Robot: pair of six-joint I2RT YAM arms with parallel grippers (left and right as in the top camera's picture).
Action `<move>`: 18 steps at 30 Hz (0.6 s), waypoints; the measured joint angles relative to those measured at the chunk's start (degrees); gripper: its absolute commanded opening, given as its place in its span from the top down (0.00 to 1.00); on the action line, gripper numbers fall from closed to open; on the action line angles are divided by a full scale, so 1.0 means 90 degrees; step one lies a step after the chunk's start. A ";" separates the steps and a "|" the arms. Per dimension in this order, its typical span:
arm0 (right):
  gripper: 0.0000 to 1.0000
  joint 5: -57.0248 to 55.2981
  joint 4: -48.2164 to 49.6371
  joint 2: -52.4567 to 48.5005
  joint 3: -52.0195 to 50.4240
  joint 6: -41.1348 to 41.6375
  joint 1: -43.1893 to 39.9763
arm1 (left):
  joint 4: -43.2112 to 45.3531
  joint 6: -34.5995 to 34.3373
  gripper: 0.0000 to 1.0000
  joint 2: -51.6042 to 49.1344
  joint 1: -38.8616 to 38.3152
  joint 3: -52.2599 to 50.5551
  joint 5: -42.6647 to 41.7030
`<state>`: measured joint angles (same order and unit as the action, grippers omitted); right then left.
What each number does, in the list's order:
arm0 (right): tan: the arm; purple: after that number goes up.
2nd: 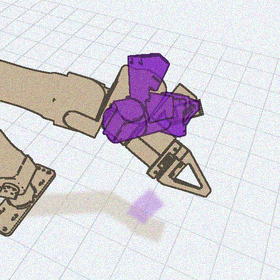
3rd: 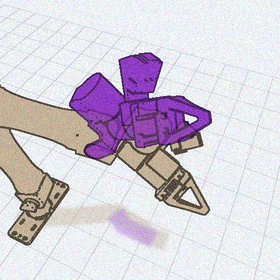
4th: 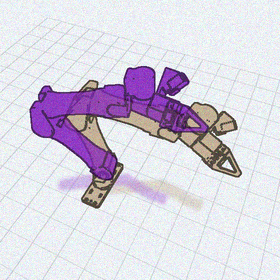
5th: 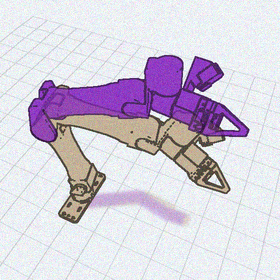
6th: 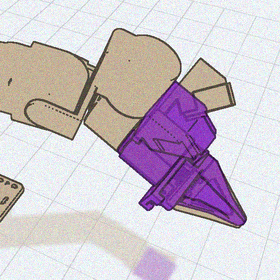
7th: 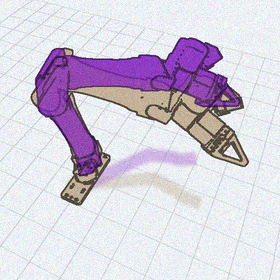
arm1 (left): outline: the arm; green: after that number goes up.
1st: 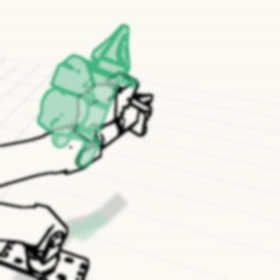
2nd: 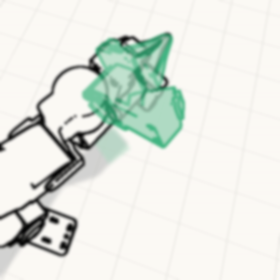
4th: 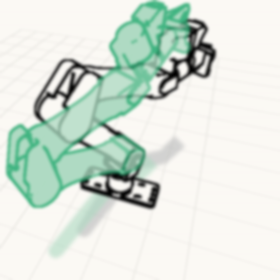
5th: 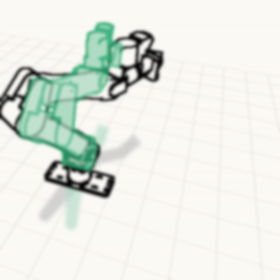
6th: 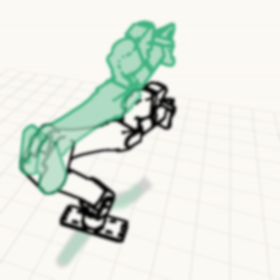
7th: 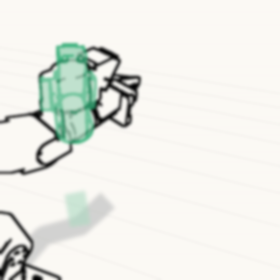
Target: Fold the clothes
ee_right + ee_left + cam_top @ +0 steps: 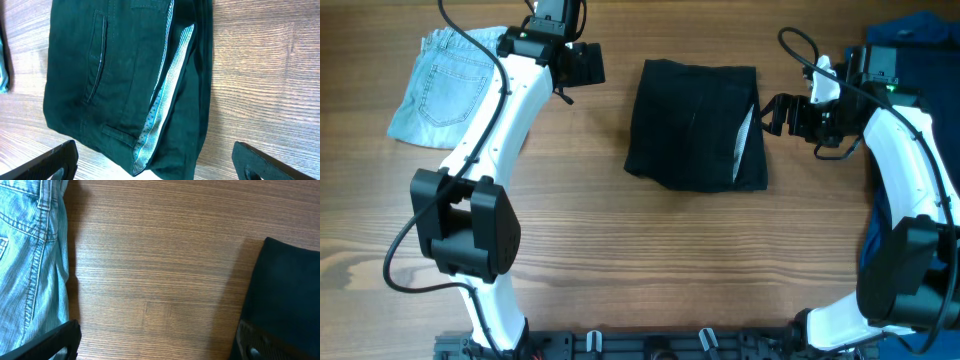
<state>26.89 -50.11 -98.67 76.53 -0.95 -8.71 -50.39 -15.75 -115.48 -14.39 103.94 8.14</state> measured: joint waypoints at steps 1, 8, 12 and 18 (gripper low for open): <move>0.01 0.0000 0.0000 0.0000 0.0000 0.0000 0.0000 | 0.0000 0.0002 0.00 0.0000 0.0000 0.0000 0.0000; 0.00 0.0002 0.0000 0.0000 0.0000 0.0000 0.0000 | 0.0000 0.0002 0.00 0.0000 0.0000 0.0000 0.0000; 0.01 0.0000 0.0002 0.0000 0.0000 0.0000 0.0000 | 0.0000 0.0002 0.00 0.0000 0.0000 0.0000 0.0000; 0.00 -0.0002 0.0903 0.0000 -0.0017 0.0102 0.0000 | 0.0000 0.0002 0.00 0.0000 0.0000 0.0000 0.0000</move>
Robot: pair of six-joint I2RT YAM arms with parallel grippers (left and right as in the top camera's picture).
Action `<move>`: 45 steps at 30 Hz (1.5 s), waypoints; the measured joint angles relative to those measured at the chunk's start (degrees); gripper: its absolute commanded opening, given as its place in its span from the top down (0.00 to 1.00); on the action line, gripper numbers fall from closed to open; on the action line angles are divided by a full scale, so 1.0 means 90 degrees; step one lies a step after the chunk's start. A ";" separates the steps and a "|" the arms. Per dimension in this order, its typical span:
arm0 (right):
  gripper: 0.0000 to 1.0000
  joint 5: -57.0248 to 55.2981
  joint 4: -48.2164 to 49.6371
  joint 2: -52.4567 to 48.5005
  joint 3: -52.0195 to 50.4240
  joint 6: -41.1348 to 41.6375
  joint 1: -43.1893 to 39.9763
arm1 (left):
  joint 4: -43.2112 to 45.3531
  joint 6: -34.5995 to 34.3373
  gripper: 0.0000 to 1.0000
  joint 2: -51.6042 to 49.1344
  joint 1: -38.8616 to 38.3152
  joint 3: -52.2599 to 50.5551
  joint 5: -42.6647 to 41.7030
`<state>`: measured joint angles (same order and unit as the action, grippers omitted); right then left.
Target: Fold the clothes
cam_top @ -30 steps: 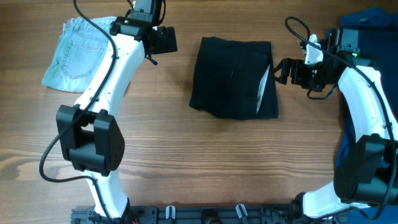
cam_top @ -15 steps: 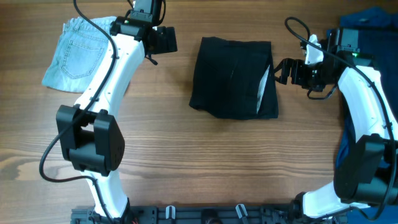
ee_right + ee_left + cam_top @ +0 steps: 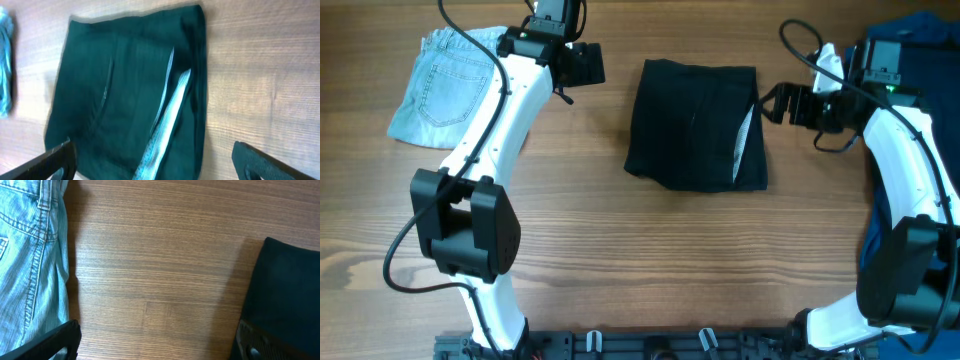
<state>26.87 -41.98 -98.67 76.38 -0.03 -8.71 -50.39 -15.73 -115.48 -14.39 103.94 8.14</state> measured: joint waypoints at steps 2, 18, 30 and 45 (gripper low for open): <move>0.00 0.0005 0.0544 0.0000 -0.0007 0.0884 0.0000 | 0.0002 -0.0002 0.00 0.0000 0.0000 0.0000 0.0000; 0.36 -0.1338 0.0085 -0.0678 -0.0024 0.3237 0.1581 | -0.0019 0.0000 0.00 0.0000 0.0000 0.0000 0.0000; 0.43 -0.1654 0.1013 -0.1761 -0.0066 0.1702 0.1571 | -0.0019 -0.0002 0.00 0.0000 0.0000 0.0000 0.0000; 0.96 -0.1438 0.1263 -0.1846 0.0119 0.1537 0.1547 | -0.0019 -0.0002 0.00 0.0000 0.0000 0.0000 0.0000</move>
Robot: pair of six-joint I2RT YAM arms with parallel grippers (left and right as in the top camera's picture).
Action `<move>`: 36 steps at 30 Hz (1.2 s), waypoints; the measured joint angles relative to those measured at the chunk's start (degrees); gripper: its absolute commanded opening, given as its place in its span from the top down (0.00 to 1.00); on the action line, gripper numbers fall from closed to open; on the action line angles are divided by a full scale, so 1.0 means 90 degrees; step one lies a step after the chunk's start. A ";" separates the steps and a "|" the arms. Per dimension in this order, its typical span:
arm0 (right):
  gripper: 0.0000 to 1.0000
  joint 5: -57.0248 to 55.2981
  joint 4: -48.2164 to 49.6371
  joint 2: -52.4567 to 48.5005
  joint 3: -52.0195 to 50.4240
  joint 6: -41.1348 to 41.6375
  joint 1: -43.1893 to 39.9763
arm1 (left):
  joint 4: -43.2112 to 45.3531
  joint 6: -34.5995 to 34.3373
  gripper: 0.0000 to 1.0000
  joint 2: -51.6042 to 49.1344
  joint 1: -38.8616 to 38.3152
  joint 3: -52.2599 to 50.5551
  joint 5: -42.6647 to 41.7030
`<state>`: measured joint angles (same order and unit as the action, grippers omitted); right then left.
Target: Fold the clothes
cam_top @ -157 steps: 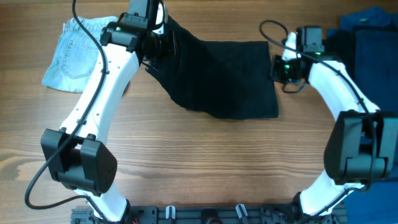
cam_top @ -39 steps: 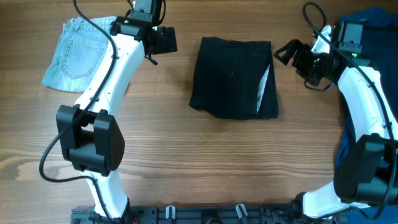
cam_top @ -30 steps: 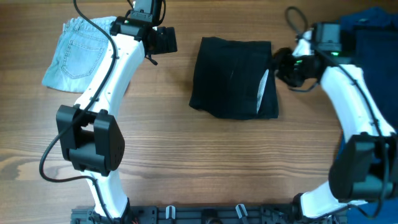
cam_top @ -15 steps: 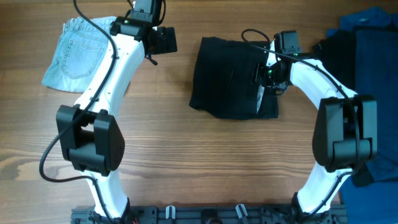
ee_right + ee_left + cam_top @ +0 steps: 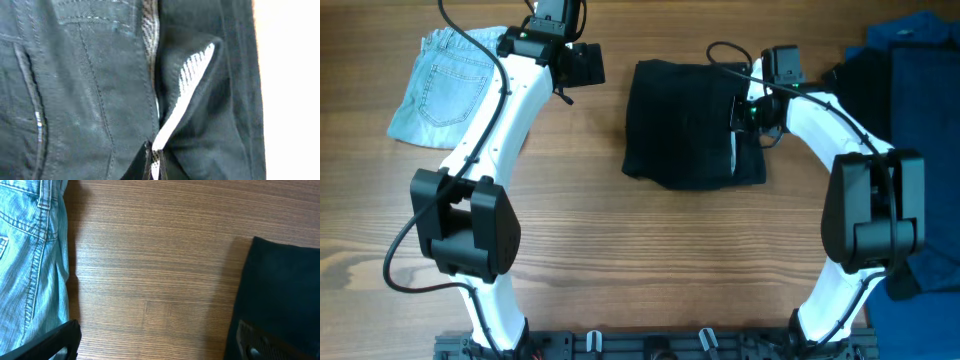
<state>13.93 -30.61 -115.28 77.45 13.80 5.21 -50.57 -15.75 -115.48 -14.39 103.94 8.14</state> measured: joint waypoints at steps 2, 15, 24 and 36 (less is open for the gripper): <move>0.96 0.0027 0.0063 0.0073 0.0138 -0.0007 0.0000 | 0.0000 0.0000 0.00 0.0000 0.0000 0.0000 0.0000; 0.96 0.0117 0.1044 0.0622 0.0498 -0.0338 0.0000 | 0.0002 0.0000 0.00 0.0000 0.0000 0.0000 0.0000; 0.96 -0.0136 0.0600 0.0624 0.0503 -0.0588 -0.0015 | 0.0000 0.0000 0.00 0.0000 0.0000 0.0000 0.0000; 0.96 -0.1117 0.0782 0.0386 0.0508 -0.1571 -0.0114 | -0.0002 0.0002 0.00 0.0000 0.0000 0.0000 0.0000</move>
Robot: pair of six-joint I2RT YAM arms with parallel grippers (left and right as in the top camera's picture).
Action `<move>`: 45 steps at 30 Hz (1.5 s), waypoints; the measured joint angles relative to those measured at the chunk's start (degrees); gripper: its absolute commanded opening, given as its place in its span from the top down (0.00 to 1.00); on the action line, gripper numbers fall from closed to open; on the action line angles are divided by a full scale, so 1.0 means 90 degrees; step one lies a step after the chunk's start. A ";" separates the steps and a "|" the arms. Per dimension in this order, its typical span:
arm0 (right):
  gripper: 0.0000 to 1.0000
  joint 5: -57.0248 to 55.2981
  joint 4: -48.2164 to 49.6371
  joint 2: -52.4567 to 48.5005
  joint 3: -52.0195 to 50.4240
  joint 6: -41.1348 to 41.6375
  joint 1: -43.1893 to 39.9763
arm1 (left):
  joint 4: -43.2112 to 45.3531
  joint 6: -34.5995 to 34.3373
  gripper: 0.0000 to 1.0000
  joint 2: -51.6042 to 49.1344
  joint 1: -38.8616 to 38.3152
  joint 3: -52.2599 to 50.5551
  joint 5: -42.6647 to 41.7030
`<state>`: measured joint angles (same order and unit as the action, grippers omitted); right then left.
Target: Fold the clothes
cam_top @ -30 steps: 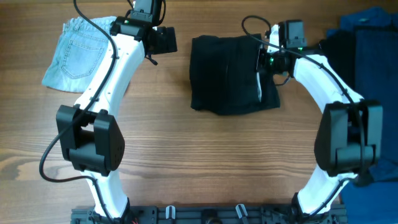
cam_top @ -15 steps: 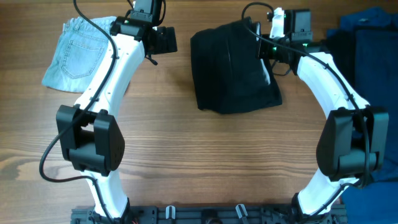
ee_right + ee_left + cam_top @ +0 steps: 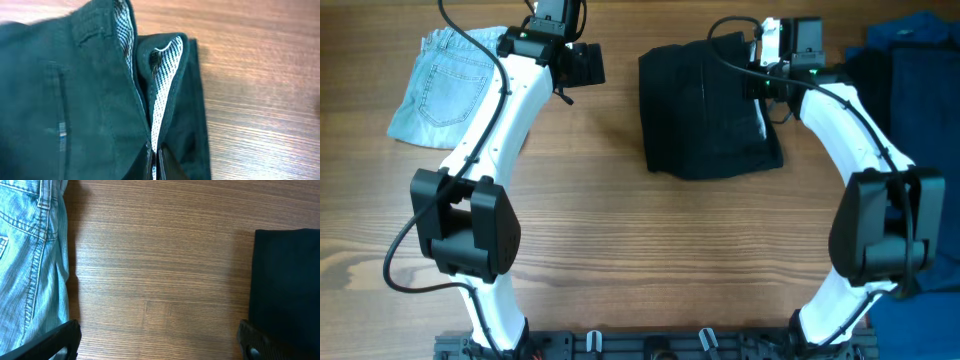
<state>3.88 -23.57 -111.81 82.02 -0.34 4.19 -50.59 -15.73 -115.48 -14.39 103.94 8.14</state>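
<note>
Folded black trousers (image 3: 705, 110) lie at the far middle of the table, also seen in the left wrist view (image 3: 287, 290) and the right wrist view (image 3: 75, 100). My right gripper (image 3: 761, 92) is at their right side, shut on the white-dotted lining edge (image 3: 165, 80), jaws pinched together (image 3: 156, 162). Folded light blue jeans (image 3: 450, 85) lie at the far left. My left gripper (image 3: 582, 65) hovers open over bare wood (image 3: 160, 342), between the jeans (image 3: 30, 260) and the trousers, holding nothing.
A heap of dark blue clothes (image 3: 920, 70) lies along the right edge, behind my right arm. Bare wooden table (image 3: 650, 250) fills the front half. The arm bases stand at the near edge.
The black trousers have shifted right and slightly toward the far edge, with my right gripper still shut on their lining. The left arm has not moved.
My right gripper stood open to the right of the folded black trousers, then still open a little farther back. Then it was shut on the lining at their right side. Now the trousers lie farther right. The left gripper stayed open throughout.
</note>
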 measured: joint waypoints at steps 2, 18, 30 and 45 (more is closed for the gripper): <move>0.96 -0.0338 0.0041 -0.0359 0.0000 -0.0002 0.0000 | -0.0002 -0.0002 0.00 0.0000 0.0000 0.0000 0.0000; 0.82 -0.1039 -0.1071 0.0549 0.0432 -0.0039 -0.0019 | 0.0454 0.0007 0.71 0.0000 0.0000 0.0000 -0.0151; 0.96 0.1763 -0.1911 0.1343 -0.0709 0.0078 -0.0017 | 0.3563 0.0017 0.76 -0.0838 -0.0039 -0.0012 -0.2489; 0.96 0.1523 -0.0631 0.0209 -0.2030 0.0634 -0.0097 | 0.5132 0.0019 0.83 -0.2912 -0.1037 -0.0039 -0.3247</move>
<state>17.58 -29.26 -109.93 63.75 5.37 3.31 -4.40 -15.55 -141.69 -23.73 103.59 -21.08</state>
